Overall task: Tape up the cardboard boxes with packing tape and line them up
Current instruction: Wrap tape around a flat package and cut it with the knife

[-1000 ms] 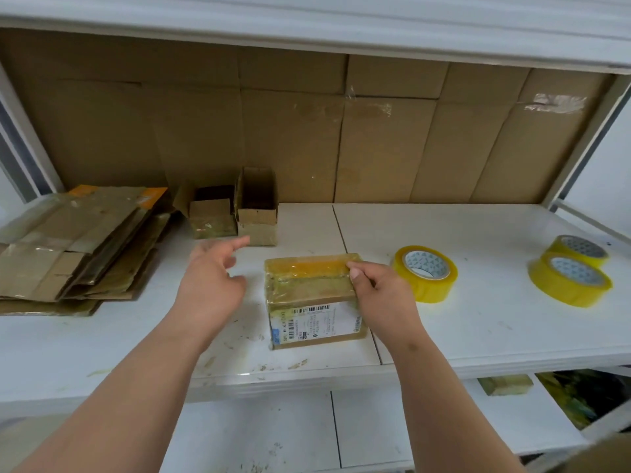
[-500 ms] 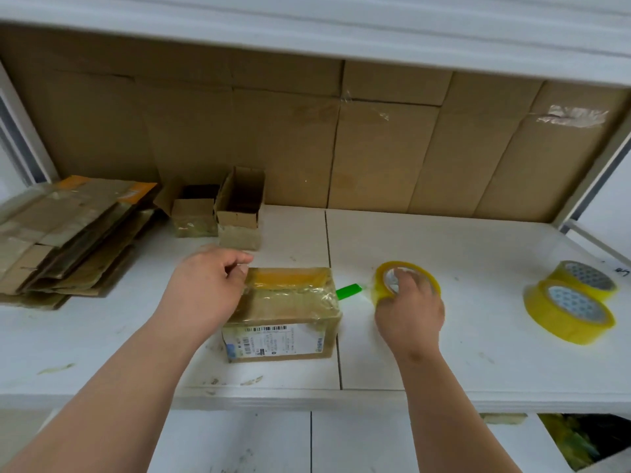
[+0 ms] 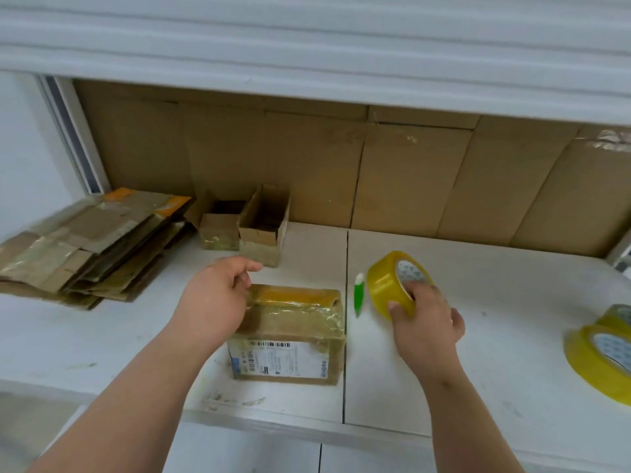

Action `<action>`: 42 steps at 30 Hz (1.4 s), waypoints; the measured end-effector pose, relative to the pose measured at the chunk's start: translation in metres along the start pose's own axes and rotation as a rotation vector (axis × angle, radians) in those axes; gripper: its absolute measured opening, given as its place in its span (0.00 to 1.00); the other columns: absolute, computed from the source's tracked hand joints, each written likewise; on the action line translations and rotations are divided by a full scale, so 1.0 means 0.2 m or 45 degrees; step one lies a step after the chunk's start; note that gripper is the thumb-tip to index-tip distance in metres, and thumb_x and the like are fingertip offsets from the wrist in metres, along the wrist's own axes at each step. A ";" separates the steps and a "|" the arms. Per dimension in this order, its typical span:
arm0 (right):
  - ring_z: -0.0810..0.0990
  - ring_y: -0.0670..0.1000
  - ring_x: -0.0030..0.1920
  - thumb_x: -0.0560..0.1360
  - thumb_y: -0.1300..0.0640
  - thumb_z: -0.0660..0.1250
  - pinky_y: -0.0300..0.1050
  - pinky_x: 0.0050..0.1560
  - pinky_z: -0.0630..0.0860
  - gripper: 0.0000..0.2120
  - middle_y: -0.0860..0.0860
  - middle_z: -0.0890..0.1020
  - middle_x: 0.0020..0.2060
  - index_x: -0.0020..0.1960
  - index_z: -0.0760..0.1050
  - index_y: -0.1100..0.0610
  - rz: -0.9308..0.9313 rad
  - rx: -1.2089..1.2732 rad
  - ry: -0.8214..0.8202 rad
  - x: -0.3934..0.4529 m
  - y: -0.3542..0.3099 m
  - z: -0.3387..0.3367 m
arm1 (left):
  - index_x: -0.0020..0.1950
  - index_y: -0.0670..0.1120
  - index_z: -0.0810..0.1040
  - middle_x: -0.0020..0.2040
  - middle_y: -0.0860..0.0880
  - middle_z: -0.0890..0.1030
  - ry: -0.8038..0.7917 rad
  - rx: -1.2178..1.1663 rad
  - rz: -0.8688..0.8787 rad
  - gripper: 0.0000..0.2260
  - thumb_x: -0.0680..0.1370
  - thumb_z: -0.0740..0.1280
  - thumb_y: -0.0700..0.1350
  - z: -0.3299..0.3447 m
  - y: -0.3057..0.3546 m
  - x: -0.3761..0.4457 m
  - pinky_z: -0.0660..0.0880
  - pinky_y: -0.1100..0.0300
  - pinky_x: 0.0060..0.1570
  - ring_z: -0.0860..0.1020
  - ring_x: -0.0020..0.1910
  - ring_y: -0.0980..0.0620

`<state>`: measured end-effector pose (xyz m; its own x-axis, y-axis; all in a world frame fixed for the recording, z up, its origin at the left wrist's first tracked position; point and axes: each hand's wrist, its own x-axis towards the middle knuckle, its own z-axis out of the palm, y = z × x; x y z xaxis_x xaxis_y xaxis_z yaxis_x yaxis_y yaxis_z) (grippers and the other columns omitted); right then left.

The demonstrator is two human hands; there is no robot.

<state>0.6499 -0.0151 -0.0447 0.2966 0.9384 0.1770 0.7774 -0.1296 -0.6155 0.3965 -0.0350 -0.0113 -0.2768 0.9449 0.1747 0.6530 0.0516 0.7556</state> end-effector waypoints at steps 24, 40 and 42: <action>0.74 0.53 0.62 0.77 0.55 0.69 0.62 0.67 0.68 0.16 0.46 0.76 0.57 0.64 0.74 0.51 -0.198 0.412 0.075 -0.20 -0.09 -0.14 | 0.64 0.57 0.76 0.60 0.54 0.76 -0.312 0.056 0.478 0.15 0.78 0.70 0.48 0.25 0.38 -0.02 0.74 0.60 0.51 0.76 0.51 0.56; 0.72 0.58 0.64 0.78 0.53 0.68 0.61 0.64 0.71 0.17 0.44 0.77 0.60 0.67 0.72 0.47 -0.193 0.603 0.117 -0.10 0.06 -0.22 | 0.47 0.46 0.82 0.50 0.52 0.78 -0.309 -0.086 0.292 0.07 0.80 0.67 0.47 0.37 0.45 -0.04 0.68 0.72 0.36 0.77 0.43 0.58; 0.72 0.57 0.64 0.78 0.53 0.68 0.61 0.64 0.72 0.17 0.43 0.76 0.59 0.67 0.72 0.47 -0.210 0.581 0.060 -0.09 0.07 -0.21 | 0.50 0.47 0.82 0.50 0.51 0.78 -0.312 -0.212 0.265 0.03 0.79 0.69 0.43 0.37 0.49 -0.04 0.76 0.67 0.41 0.81 0.44 0.53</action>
<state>0.6783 -0.0479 -0.0239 0.2233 0.9176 0.3287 0.4966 0.1831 -0.8485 0.5153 -0.0134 0.0139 0.0405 0.9802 0.1938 0.5484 -0.1839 0.8157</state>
